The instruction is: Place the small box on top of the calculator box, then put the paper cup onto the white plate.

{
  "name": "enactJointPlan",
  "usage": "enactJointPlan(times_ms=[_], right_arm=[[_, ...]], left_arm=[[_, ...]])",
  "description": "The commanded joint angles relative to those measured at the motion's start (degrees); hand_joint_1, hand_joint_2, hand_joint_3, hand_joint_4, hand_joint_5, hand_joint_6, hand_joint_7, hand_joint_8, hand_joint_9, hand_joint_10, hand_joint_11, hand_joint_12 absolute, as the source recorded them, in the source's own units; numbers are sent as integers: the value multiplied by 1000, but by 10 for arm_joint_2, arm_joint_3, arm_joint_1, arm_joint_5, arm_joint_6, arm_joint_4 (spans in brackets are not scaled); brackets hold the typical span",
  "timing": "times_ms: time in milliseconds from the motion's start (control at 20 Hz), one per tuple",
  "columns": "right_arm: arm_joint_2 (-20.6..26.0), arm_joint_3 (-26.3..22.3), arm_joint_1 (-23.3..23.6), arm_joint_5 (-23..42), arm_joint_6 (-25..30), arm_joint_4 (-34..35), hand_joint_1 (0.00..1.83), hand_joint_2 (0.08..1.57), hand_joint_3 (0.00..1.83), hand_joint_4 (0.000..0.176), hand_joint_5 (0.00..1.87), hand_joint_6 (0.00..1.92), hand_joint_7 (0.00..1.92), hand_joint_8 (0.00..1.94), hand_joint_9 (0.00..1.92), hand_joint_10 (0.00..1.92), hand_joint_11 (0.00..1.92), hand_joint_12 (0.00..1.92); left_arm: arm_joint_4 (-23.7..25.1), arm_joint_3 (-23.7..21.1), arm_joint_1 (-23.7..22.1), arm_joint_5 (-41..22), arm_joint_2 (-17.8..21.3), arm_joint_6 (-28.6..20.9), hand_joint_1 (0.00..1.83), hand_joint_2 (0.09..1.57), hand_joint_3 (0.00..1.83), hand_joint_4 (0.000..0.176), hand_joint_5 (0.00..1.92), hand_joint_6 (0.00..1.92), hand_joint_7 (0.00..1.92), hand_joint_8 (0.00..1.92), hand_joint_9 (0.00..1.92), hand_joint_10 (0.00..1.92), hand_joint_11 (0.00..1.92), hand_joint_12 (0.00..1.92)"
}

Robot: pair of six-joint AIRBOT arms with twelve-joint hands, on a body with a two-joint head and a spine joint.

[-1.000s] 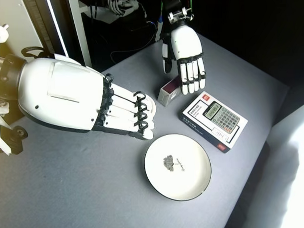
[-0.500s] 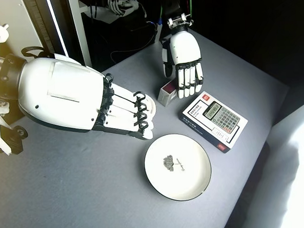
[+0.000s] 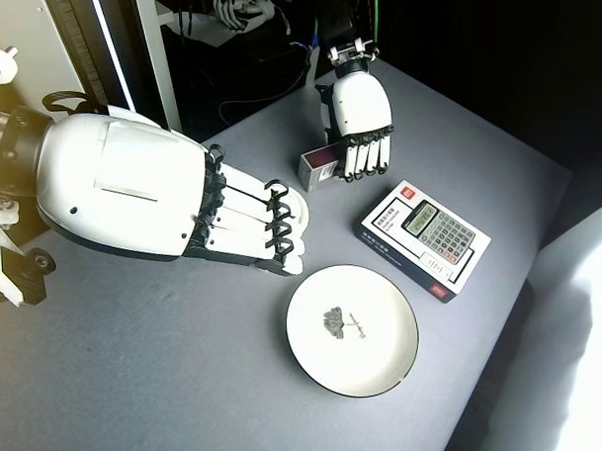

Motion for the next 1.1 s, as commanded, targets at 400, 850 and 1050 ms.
enactJointPlan(times_ms=[400, 850, 1050], right_arm=[[8, -1, 7, 26, 3, 18, 0, 1338, 2, 0, 175, 2, 198, 1, 160, 0, 0, 408], [8, -1, 7, 26, 3, 18, 0, 1339, 0, 0, 166, 1, 192, 2, 164, 3, 0, 407], [8, -1, 7, 26, 3, 18, 0, 1334, 0, 0, 139, 4, 162, 4, 130, 5, 0, 330]], left_arm=[[-27, 4, -52, -16, 3, 53, 1347, 1218, 1, 0, 750, 1053, 828, 1330, 654, 1586, 336, 1291], [-86, 65, -160, 42, -7, 119, 1349, 1210, 0, 0, 770, 1027, 859, 1290, 647, 1582, 301, 1349], [-80, 115, -191, 105, -27, 123, 1352, 1200, 0, 0, 787, 1029, 861, 1276, 682, 1537, 394, 1312]])
